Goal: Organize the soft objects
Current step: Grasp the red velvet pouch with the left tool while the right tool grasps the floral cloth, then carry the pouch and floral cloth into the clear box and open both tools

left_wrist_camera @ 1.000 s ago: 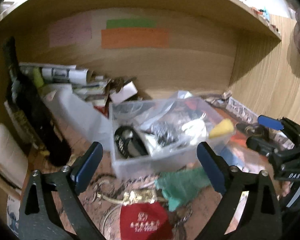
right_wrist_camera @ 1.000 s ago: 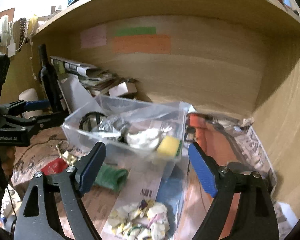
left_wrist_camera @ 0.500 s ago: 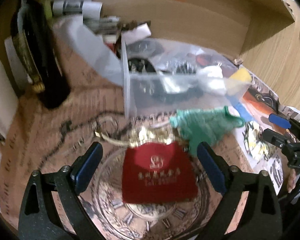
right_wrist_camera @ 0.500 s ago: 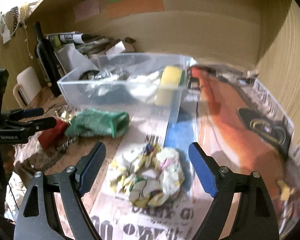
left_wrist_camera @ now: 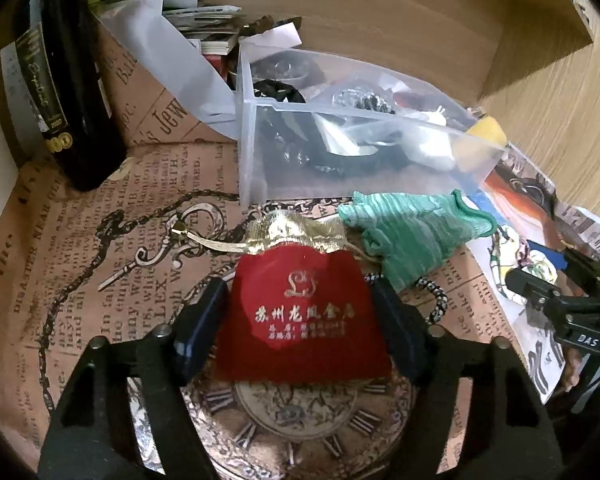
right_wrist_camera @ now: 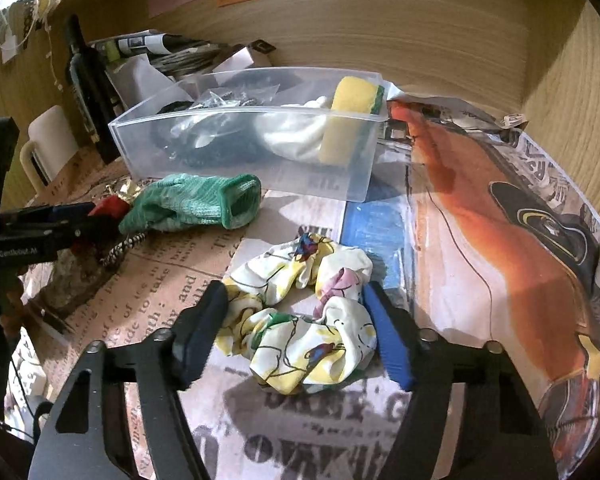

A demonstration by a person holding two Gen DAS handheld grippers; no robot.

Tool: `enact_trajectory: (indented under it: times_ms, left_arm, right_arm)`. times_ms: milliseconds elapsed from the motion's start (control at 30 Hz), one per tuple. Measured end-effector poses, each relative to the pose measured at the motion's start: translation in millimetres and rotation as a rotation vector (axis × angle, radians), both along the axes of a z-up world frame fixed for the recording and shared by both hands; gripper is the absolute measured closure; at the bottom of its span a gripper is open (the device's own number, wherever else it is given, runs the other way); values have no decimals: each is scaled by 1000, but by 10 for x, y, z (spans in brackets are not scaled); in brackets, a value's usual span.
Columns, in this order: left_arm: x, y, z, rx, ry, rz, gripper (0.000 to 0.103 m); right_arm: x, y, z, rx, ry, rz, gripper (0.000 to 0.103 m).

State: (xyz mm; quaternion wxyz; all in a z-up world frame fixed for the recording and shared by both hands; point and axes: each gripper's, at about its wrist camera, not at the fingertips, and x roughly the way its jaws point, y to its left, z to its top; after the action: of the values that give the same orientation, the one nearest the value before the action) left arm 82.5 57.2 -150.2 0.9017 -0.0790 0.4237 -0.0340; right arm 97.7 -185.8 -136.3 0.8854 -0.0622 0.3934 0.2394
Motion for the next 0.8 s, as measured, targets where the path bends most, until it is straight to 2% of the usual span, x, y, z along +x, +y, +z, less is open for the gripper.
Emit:
enact_trajectory:
  times_ms: [167, 333, 533, 800]
  left_arm:
    - [-18, 60, -3, -14, -1, 11, 53]
    - [-33, 110, 11, -27, -1, 25, 62]
    - [-133, 126, 101, -26, -28, 25, 64]
    - [-318, 44, 429, -2, -125, 10, 65]
  right_arm:
    - [22, -24, -1, 10, 5, -1, 56]
    - [22, -31, 12, 18, 6, -3, 70]
    - [-4, -20, 83, 25, -15, -7, 73]
    - [-64, -53, 336, 47, -96, -11, 73]
